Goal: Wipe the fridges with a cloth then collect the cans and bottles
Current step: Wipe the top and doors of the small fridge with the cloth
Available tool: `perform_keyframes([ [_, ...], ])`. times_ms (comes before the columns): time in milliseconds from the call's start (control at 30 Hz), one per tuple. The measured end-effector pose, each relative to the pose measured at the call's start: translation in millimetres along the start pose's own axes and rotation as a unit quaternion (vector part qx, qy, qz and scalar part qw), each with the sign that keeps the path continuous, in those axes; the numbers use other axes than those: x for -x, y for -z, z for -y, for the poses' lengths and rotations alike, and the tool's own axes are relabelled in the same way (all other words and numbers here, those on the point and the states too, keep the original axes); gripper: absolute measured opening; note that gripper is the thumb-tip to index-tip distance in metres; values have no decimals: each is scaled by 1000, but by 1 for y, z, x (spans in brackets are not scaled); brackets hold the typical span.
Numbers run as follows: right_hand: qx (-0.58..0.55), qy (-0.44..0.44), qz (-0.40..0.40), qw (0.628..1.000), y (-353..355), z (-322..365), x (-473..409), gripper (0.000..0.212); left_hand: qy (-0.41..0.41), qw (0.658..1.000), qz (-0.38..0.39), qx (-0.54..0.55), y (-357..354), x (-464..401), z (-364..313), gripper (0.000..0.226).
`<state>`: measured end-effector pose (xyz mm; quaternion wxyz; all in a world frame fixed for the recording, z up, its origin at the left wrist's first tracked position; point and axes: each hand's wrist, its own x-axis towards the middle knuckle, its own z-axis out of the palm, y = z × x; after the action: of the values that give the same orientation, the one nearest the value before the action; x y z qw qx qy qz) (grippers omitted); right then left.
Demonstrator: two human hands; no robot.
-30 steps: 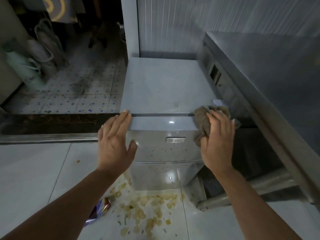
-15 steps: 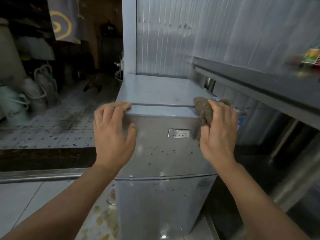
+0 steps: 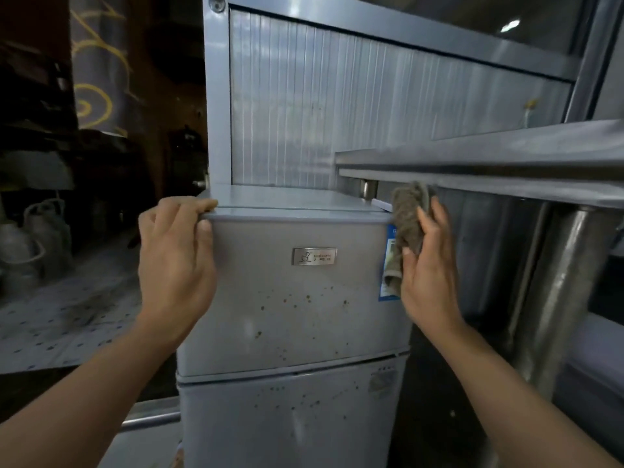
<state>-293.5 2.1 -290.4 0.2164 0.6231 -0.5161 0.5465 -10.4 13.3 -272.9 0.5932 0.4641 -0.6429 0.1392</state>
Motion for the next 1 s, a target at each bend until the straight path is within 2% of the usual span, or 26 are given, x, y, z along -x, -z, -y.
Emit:
perform_keyframes([
  [67, -10, -33, -7, 999, -4, -2, -1, 64, 8, 1000, -2, 29, -1, 9, 2, 40],
  [133, -32, -48, -35, 998, -12, 1, -5, 67, 23, 999, -3, 48, 0, 23, 7, 57],
  [267, -40, -65, -79, 994, -33, 0, 20, 72, 48, 998, 5, 32, -3, 44, 18, 78],
  [367, -9, -52, -39, 998, -48, -6, 74, 81, 45, 999, 7, 24, -5, 48, 19, 79],
  [467, 4, -39, -11, 999, -47, -13, 83, 80, 38, 999, 10, 23, -3, 48, 20, 76],
  [533, -8, -44, -26, 999, -43, -6, 63, 70, 36, 999, 19, 20, 0, 48, 20, 77],
  [633, -52, -113, -70, 990, -47, 19, 39, 65, 37, 999, 21, 11, 2, 48, 22, 79],
  [700, -66, -129, -90, 985, -55, 45, 40, 62, 32, 999, 20, 6, 3, 48, 24, 80],
  [800, -80, -48, -89, 992, -75, 94, 51, 55, 37, 998, 25, 34, 5, 47, 29, 81],
  [900, -52, 59, -51, 996, -98, 140, 60, 58, 45, 996, 30, 71, 9, 47, 29, 81],
  [1000, -23, 152, -20, 988, -102, 143, 64, 58, 61, 990, 56, 114, 14, 49, 28, 76],
])
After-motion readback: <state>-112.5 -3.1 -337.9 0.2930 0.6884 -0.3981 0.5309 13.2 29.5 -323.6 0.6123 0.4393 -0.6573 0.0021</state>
